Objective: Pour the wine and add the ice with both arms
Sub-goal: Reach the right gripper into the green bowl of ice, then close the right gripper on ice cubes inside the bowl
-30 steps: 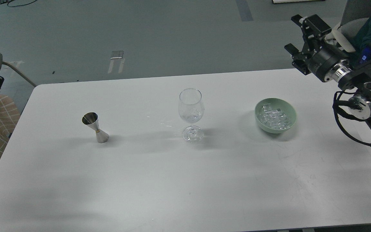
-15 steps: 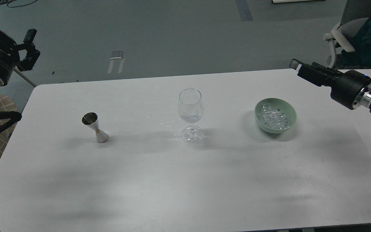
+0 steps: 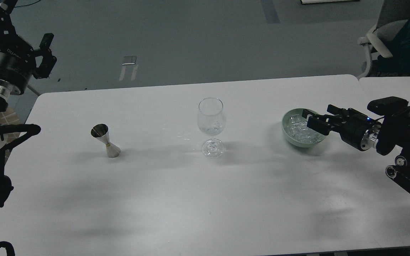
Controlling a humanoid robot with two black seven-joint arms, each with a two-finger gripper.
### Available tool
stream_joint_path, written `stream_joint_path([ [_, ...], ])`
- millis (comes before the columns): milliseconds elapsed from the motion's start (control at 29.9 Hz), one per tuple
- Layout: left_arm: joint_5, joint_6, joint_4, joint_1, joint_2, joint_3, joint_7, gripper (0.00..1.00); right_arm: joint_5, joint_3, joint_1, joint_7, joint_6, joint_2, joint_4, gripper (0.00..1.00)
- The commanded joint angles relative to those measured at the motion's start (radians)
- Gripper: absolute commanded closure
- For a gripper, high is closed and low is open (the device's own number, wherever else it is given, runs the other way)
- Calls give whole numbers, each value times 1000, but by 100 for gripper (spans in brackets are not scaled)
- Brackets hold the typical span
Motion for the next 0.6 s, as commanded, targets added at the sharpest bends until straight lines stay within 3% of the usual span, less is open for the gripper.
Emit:
stream_joint_path([
  [0, 2, 0, -1, -3, -11, 0, 0, 2, -1, -61, 36, 0, 0, 33, -51, 0],
  [201, 3, 1, -4, 0, -22, 0, 0, 2, -39, -110, 68, 3, 0, 46, -84, 2],
  [568, 6, 1, -11, -1, -36, 0, 0, 2, -41, -110, 66, 5, 1, 46, -99, 25],
])
